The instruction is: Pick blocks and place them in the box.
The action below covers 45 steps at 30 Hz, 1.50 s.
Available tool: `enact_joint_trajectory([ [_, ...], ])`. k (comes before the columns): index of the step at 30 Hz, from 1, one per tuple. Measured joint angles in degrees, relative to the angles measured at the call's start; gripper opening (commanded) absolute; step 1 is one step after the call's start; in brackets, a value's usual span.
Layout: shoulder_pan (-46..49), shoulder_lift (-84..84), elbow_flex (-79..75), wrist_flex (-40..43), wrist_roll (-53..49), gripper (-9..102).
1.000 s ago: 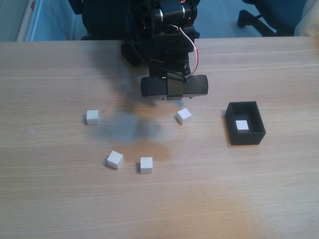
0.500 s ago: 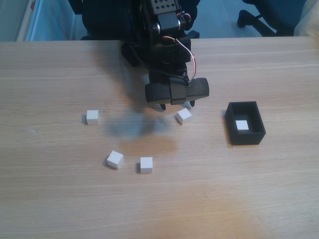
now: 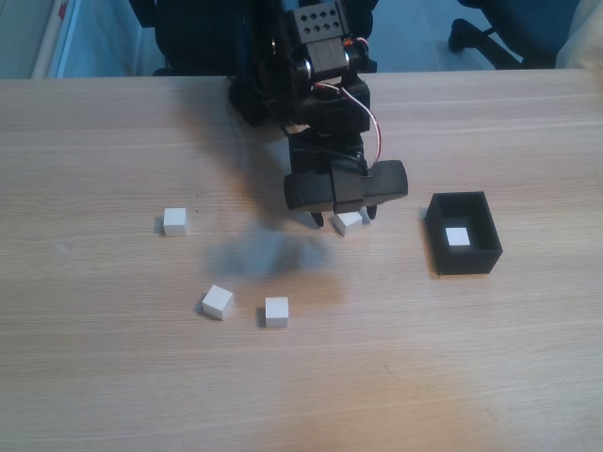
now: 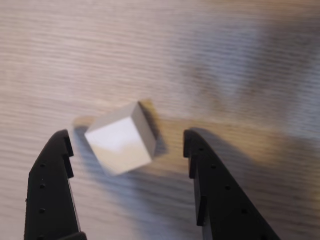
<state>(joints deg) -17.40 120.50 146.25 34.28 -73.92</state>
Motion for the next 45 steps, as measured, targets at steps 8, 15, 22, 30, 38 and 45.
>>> enact_joint_trajectory([
  [8,-0.09,-2.02,-1.14,-0.97,0.53,15],
  [15,0.09,-1.76,0.44,-0.79,0.53,9],
  [22,-0.70,-0.79,0.35,2.55,0.53,0],
  [30,-3.25,3.25,-3.87,9.49,1.93,0],
  [38,-14.94,5.62,-14.24,15.64,4.04,0],
  [45,-22.15,-3.25,-27.25,17.75,8.53,0],
])
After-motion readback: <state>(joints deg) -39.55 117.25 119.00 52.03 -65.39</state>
